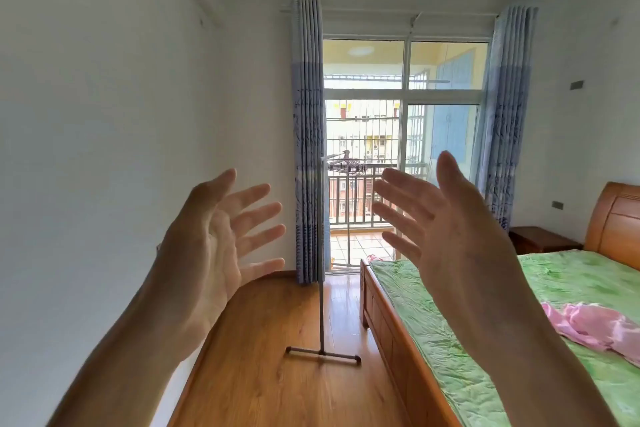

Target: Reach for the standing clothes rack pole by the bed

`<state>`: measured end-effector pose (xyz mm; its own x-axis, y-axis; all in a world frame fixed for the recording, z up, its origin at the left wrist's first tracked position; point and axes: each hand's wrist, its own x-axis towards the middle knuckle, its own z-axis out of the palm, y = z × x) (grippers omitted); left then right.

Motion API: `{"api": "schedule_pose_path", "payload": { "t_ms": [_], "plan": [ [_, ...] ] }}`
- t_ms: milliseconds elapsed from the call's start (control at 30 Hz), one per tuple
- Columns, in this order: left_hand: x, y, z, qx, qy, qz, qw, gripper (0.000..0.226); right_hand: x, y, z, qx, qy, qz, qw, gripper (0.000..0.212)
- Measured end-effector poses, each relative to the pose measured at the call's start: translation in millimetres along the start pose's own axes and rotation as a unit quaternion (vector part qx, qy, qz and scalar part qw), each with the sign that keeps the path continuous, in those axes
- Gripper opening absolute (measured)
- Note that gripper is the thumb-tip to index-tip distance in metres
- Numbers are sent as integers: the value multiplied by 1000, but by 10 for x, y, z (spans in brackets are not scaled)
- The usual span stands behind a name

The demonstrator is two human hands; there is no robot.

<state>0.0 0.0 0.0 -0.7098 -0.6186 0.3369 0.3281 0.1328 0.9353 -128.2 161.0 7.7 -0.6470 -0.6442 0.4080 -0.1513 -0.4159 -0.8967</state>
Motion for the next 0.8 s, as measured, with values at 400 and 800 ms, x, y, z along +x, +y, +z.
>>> {"api": "schedule_pose_path", "payload": {
  "t_ms": [400, 800],
  "plan": [
    [1140, -210, -804, 23, -2, 24, 999, 68, 1141, 543, 499, 14, 18, -31, 999, 85],
    [2276, -562, -1537, 4, -16, -3, 1000, 68, 2185, 1006, 1024, 0, 48, -25, 999, 81]
  ]
}}
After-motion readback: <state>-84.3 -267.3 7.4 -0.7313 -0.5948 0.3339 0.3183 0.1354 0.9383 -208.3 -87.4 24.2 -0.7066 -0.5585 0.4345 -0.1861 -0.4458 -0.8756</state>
